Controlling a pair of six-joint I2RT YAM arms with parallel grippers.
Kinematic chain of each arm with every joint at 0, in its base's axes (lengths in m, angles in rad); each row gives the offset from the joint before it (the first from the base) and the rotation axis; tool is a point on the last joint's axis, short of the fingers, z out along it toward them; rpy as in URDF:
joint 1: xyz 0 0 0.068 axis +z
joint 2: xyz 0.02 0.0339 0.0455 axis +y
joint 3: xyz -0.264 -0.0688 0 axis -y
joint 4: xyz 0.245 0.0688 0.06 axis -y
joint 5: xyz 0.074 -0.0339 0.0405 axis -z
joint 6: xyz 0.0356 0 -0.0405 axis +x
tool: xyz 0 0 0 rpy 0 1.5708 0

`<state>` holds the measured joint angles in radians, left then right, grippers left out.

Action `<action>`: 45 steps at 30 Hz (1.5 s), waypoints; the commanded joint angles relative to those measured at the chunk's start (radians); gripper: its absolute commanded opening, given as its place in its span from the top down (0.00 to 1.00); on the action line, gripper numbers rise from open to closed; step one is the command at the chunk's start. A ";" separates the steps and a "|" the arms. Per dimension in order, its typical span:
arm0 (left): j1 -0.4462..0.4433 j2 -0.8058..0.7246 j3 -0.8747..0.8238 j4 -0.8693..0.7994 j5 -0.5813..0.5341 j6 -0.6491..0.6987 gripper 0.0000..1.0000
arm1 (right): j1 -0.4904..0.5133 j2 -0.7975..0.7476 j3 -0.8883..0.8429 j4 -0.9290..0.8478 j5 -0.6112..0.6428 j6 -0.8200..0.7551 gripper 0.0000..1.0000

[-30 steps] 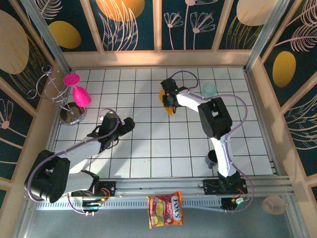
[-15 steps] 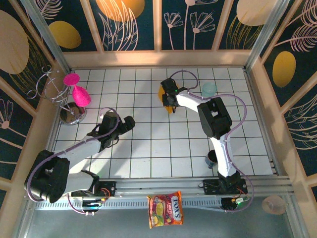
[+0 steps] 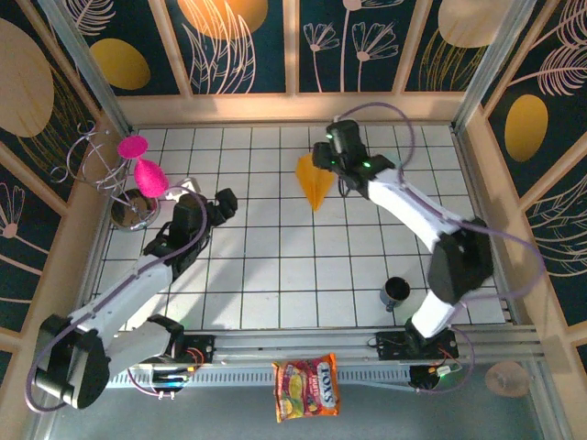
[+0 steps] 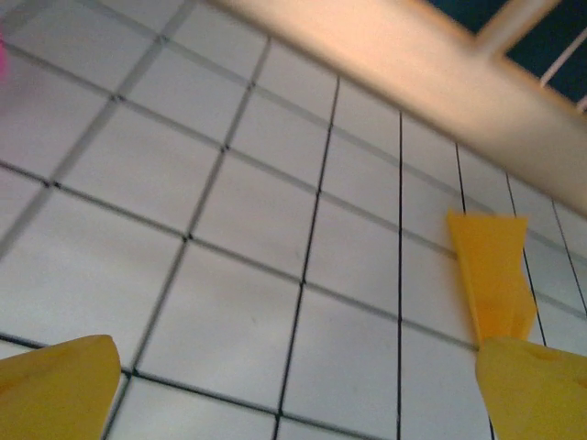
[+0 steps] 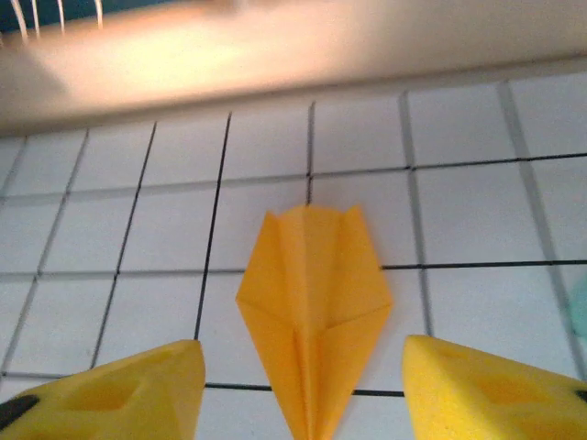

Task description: Fold a paper plane with a square sheet of paper (pick it up from the middle)

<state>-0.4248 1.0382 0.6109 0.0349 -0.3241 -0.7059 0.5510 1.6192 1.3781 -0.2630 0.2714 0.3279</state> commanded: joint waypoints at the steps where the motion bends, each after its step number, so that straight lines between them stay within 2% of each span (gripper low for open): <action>1: -0.003 -0.087 -0.053 0.097 -0.212 0.112 0.01 | -0.044 -0.153 -0.200 0.123 0.193 0.015 0.32; 4: -0.002 -0.152 -0.134 0.235 -0.320 0.235 0.01 | -0.082 -0.308 -0.380 0.219 0.328 0.015 0.15; 7: -0.002 -0.200 -0.229 0.379 -0.409 0.342 0.01 | -0.154 -0.425 -0.528 0.297 0.397 0.015 0.05; 11: -0.002 -0.207 -0.310 0.499 -0.488 0.468 0.01 | -0.268 -0.512 -0.690 0.366 0.443 0.029 0.02; 14: 0.011 -0.179 -0.372 0.592 -0.510 0.544 0.01 | -0.339 -0.560 -0.836 0.531 0.445 -0.031 0.02; 17: 0.061 -0.149 -0.420 0.657 -0.464 0.555 0.01 | -0.387 -0.574 -0.947 0.684 0.431 -0.095 0.02; 22: 0.146 -0.046 -0.478 0.825 -0.328 0.591 0.01 | -0.480 -0.515 -1.037 0.845 0.261 -0.140 0.01; 25: 0.208 0.059 -0.488 0.949 -0.209 0.595 0.01 | -0.504 -0.446 -1.098 1.026 0.209 -0.184 0.01; 27: 0.243 0.149 -0.487 1.045 -0.172 0.607 0.01 | -0.505 -0.391 -1.152 1.215 0.160 -0.219 0.01; 28: 0.252 0.172 -0.469 1.038 -0.163 0.609 0.01 | -0.505 -0.367 -1.176 1.294 0.135 -0.232 0.01; 30: 0.290 0.229 -0.442 1.084 -0.077 0.625 0.01 | -0.505 -0.303 -1.206 1.435 0.101 -0.245 0.01; 37: 0.382 0.362 -0.348 1.093 0.124 0.631 0.01 | -0.548 -0.136 -1.188 1.583 -0.019 -0.267 0.01; 39: 0.415 0.417 -0.358 1.168 0.165 0.614 0.01 | -0.565 -0.139 -1.172 1.538 -0.082 -0.258 0.01; 45: 0.431 0.473 -0.367 1.238 0.180 0.595 0.01 | -0.592 -0.091 -1.181 1.592 -0.179 -0.260 0.01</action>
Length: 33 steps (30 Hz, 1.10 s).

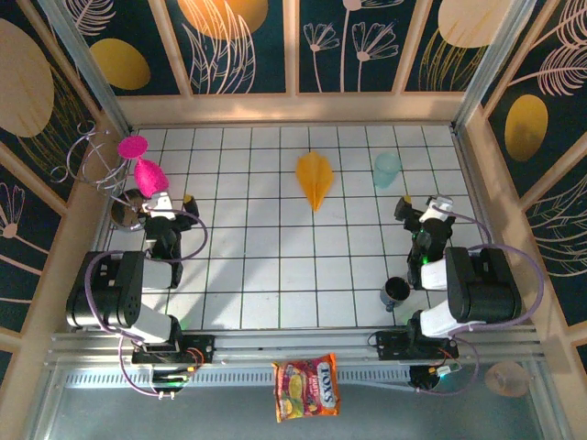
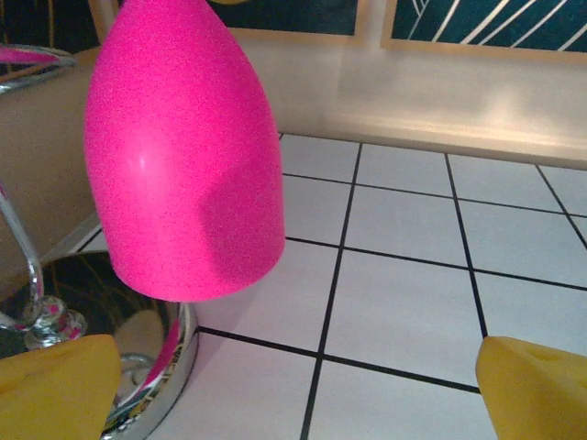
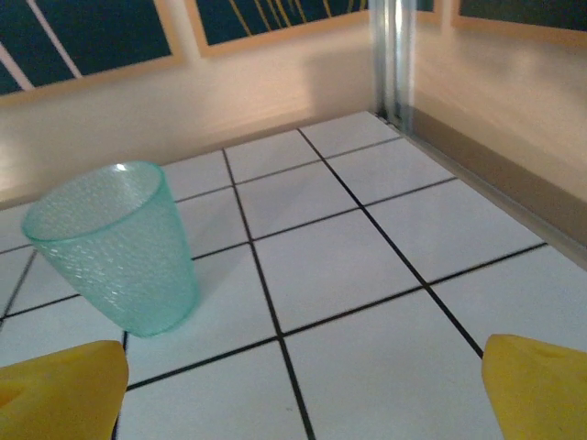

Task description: Fold a paper plane with a square sheet of paper (pick it up from the middle)

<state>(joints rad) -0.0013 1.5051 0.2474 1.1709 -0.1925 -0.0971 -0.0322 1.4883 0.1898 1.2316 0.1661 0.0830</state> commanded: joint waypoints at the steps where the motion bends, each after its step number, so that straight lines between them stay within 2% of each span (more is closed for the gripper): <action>1: 0.009 0.007 -0.006 0.105 0.055 -0.013 0.01 | -0.010 0.069 0.002 0.146 -0.087 -0.024 0.01; 4: 0.008 0.030 -0.033 0.178 0.072 -0.003 0.01 | -0.004 0.073 -0.001 0.152 -0.082 -0.026 0.01; 10: 0.007 0.032 -0.018 0.147 0.071 0.000 0.01 | 0.009 0.073 0.013 0.125 -0.064 -0.043 0.01; 16: 0.008 0.027 -0.039 0.185 0.051 -0.005 0.01 | 0.012 0.074 0.014 0.124 -0.059 -0.044 0.01; 22: 0.008 0.029 -0.022 0.153 0.093 0.011 0.01 | 0.014 0.074 0.014 0.126 -0.059 -0.045 0.01; 33: 0.008 0.035 -0.010 0.135 0.096 0.011 0.01 | 0.014 0.075 0.014 0.124 -0.059 -0.044 0.01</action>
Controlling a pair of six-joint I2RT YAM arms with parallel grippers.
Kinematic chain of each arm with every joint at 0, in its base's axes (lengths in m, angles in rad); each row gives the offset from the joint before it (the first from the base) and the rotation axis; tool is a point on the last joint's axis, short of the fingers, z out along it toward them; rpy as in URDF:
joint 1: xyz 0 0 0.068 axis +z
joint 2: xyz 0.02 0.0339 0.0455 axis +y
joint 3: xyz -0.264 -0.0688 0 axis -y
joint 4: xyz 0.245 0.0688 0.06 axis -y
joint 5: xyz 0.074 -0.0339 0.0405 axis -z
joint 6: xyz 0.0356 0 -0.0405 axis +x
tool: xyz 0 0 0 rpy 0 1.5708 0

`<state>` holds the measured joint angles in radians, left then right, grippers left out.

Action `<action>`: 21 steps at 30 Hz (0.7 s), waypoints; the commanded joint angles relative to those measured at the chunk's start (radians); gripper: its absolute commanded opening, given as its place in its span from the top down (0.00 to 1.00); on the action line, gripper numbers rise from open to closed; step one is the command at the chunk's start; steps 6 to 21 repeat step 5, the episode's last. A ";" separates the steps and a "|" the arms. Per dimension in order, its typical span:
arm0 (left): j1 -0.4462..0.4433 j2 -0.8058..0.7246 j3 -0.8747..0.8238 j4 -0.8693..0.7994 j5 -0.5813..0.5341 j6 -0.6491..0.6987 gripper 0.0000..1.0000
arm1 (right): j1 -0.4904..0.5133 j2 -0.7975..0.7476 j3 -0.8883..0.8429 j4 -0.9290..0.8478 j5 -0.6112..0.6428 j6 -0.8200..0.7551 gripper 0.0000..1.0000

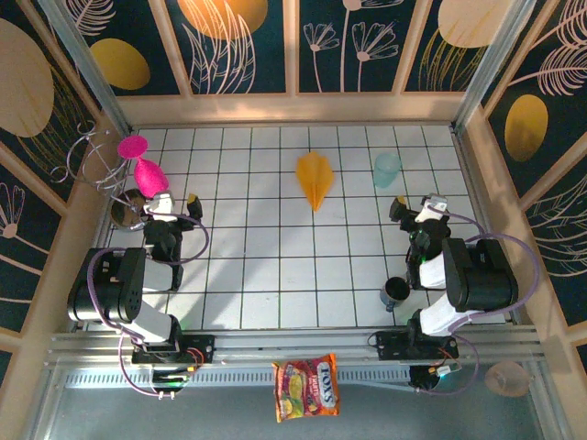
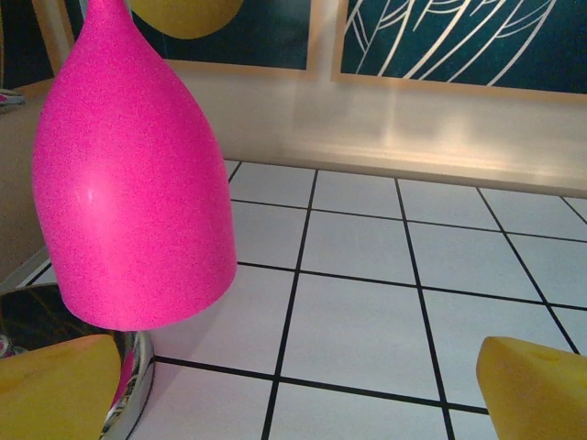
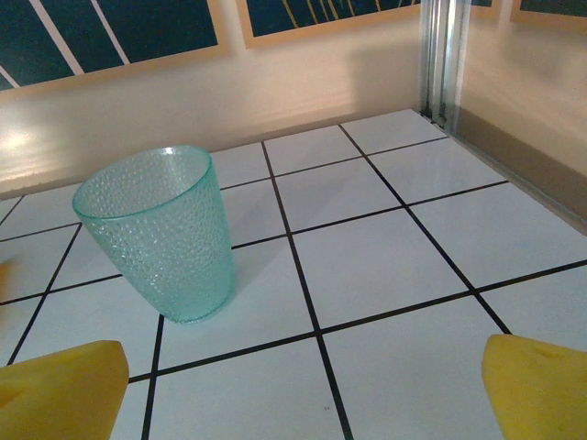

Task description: Fold a paper plane with a square sheet of paper (pick it up from the middle)

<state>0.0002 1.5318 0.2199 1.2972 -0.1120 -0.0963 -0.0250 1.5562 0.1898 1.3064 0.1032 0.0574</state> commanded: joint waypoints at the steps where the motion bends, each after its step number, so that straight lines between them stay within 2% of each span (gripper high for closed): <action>1: 0.006 0.008 0.018 0.008 0.015 0.012 0.01 | 0.006 0.006 0.013 0.049 0.004 -0.019 0.01; 21: 0.006 0.005 0.012 0.020 0.015 0.010 0.01 | 0.007 0.005 0.008 0.059 -0.001 -0.021 0.01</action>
